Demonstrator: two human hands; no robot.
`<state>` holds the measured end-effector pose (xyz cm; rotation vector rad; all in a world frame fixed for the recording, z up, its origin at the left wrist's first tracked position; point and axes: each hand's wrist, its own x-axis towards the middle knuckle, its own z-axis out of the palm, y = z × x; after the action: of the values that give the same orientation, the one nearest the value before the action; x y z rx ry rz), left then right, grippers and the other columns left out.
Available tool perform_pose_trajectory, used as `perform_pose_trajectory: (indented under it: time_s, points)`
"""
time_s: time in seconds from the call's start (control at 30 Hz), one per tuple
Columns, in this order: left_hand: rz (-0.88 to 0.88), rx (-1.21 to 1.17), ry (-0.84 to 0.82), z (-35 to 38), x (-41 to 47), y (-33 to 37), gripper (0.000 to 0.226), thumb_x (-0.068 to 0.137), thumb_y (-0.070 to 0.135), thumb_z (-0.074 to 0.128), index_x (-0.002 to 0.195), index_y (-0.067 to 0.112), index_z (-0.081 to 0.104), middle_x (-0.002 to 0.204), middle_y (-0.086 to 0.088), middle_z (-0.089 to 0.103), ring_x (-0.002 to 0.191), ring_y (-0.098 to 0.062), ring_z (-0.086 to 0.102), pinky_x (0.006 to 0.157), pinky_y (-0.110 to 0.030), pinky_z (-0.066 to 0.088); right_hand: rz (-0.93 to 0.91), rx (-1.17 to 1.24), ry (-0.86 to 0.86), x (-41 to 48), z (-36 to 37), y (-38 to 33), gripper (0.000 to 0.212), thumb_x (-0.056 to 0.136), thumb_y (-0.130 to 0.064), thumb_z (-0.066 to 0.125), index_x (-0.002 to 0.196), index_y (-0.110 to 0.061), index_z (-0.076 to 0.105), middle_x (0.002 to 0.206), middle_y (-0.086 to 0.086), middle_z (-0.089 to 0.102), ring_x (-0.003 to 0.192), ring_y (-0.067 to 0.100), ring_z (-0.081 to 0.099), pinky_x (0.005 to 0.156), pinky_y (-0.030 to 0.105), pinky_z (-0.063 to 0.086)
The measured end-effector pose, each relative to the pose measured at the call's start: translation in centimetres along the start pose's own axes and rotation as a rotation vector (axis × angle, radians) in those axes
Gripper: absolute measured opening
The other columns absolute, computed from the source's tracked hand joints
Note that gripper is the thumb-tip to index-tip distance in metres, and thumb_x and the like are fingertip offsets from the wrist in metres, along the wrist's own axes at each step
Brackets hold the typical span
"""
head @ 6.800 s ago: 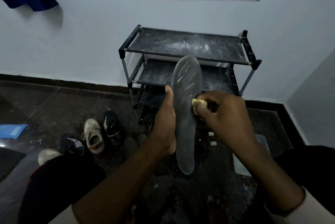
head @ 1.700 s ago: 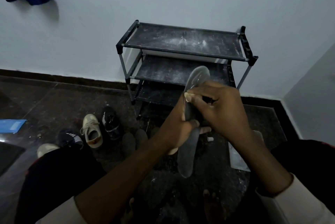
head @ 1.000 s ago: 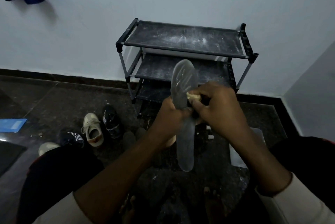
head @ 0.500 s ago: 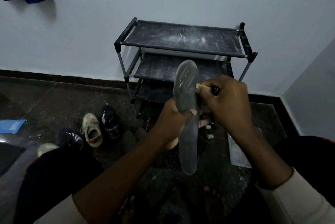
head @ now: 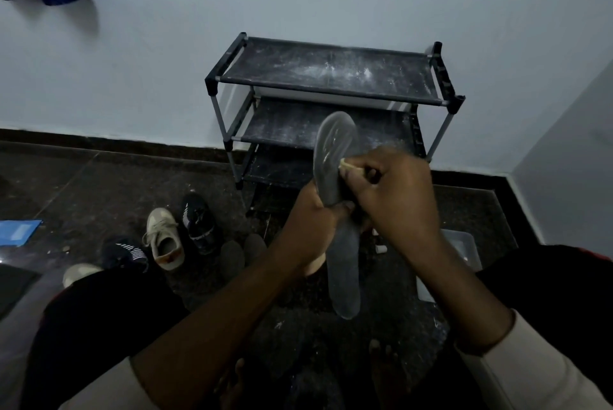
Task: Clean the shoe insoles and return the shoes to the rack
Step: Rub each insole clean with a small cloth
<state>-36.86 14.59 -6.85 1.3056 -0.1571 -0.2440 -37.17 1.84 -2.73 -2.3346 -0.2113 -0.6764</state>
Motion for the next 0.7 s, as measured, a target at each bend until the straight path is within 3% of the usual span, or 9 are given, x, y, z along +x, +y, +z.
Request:
perform_pose_trajectory:
  time_s: [0.07, 0.13, 0.2, 0.27, 0.37, 0.43, 0.5, 0.57, 0.7]
  points:
    - [-0.011, 0.000, 0.000, -0.3, 0.1, 0.1, 0.032, 0.095, -0.007, 0.047, 0.117, 0.013, 0.059, 0.106, 0.010, 0.075, 0.103, -0.009, 0.071, 0.083, -0.026, 0.058, 0.006, -0.009, 0.011, -0.1, -0.5, 0.3, 0.008, 0.089, -0.021, 0.074, 0.095, -0.020, 0.080, 0.085, -0.005, 0.074, 0.072, 0.008, 0.065, 0.070, 0.038, 0.058]
    - [-0.087, -0.067, -0.058, -0.4, -0.3, 0.4, 0.043, 0.096, -0.012, 0.049, 0.133, 0.009, 0.054, 0.126, -0.009, 0.068, 0.114, -0.025, 0.068, 0.092, -0.050, 0.057, 0.054, 0.006, 0.076, 0.5, -1.3, 0.9, 0.008, 0.090, -0.022, 0.074, 0.095, -0.019, 0.080, 0.086, -0.006, 0.074, 0.072, 0.006, 0.066, 0.070, 0.039, 0.058]
    - [-0.115, -0.100, -0.075, -0.3, -0.5, 0.3, 0.049, 0.095, -0.013, 0.049, 0.138, 0.012, 0.050, 0.132, -0.014, 0.063, 0.117, -0.029, 0.066, 0.094, -0.059, 0.054, 0.065, 0.015, 0.126, 1.1, -1.5, 1.0, 0.009, 0.090, -0.021, 0.074, 0.096, -0.019, 0.080, 0.086, -0.007, 0.074, 0.073, 0.005, 0.066, 0.071, 0.038, 0.059]
    - [-0.044, -0.079, -0.057, 0.4, -0.4, -0.1, 0.044, 0.095, -0.007, 0.050, 0.134, 0.014, 0.053, 0.127, -0.006, 0.067, 0.117, -0.023, 0.066, 0.094, -0.052, 0.056, 0.028, 0.029, 0.088, 0.8, -0.9, 0.5, 0.009, 0.090, -0.020, 0.074, 0.096, -0.019, 0.080, 0.085, -0.008, 0.074, 0.073, 0.005, 0.066, 0.072, 0.038, 0.058]
    - [0.048, -0.058, 0.012, 0.7, -0.2, -0.1, 0.036, 0.094, 0.003, 0.049, 0.127, 0.016, 0.057, 0.118, 0.007, 0.071, 0.118, -0.014, 0.065, 0.086, -0.026, 0.057, -0.012, 0.037, -0.012, -0.4, -0.5, 0.0, 0.010, 0.088, -0.018, 0.075, 0.096, -0.021, 0.081, 0.086, -0.010, 0.075, 0.072, 0.003, 0.066, 0.071, 0.036, 0.059]
    - [-0.043, -0.096, -0.031, 0.2, -0.1, -0.2, 0.045, 0.096, -0.009, 0.048, 0.137, 0.008, 0.050, 0.129, -0.011, 0.065, 0.123, -0.033, 0.062, 0.088, -0.043, 0.059, 0.022, 0.029, 0.028, 0.0, -1.2, 0.6, 0.010, 0.088, -0.020, 0.076, 0.097, -0.021, 0.081, 0.086, -0.009, 0.075, 0.071, 0.003, 0.066, 0.070, 0.037, 0.059]
    - [-0.105, -0.101, -0.071, 0.0, -0.3, 0.2, 0.052, 0.096, -0.014, 0.048, 0.142, 0.011, 0.046, 0.135, -0.017, 0.059, 0.119, -0.034, 0.064, 0.091, -0.057, 0.056, 0.057, 0.034, 0.095, 0.9, -1.7, 1.1, 0.009, 0.089, -0.020, 0.076, 0.097, -0.019, 0.081, 0.084, -0.008, 0.074, 0.070, 0.001, 0.065, 0.069, 0.035, 0.059]
    - [-0.095, -0.092, -0.078, 0.4, -0.5, 0.3, 0.052, 0.096, -0.014, 0.047, 0.141, 0.013, 0.047, 0.134, -0.013, 0.061, 0.116, -0.028, 0.066, 0.092, -0.055, 0.057, 0.044, 0.050, 0.091, 1.1, -1.5, 0.8, 0.010, 0.090, -0.019, 0.075, 0.098, -0.019, 0.080, 0.086, -0.008, 0.075, 0.073, 0.002, 0.067, 0.072, 0.035, 0.059]
    - [0.019, 0.001, -0.023, 0.3, 0.0, 0.2, 0.033, 0.093, 0.001, 0.049, 0.121, 0.014, 0.059, 0.110, 0.007, 0.074, 0.107, -0.009, 0.069, 0.085, -0.029, 0.058, -0.008, 0.078, -0.037, -0.3, -0.6, -0.2, 0.013, 0.088, -0.018, 0.075, 0.099, -0.021, 0.081, 0.092, -0.010, 0.077, 0.080, 0.002, 0.069, 0.077, 0.034, 0.060]
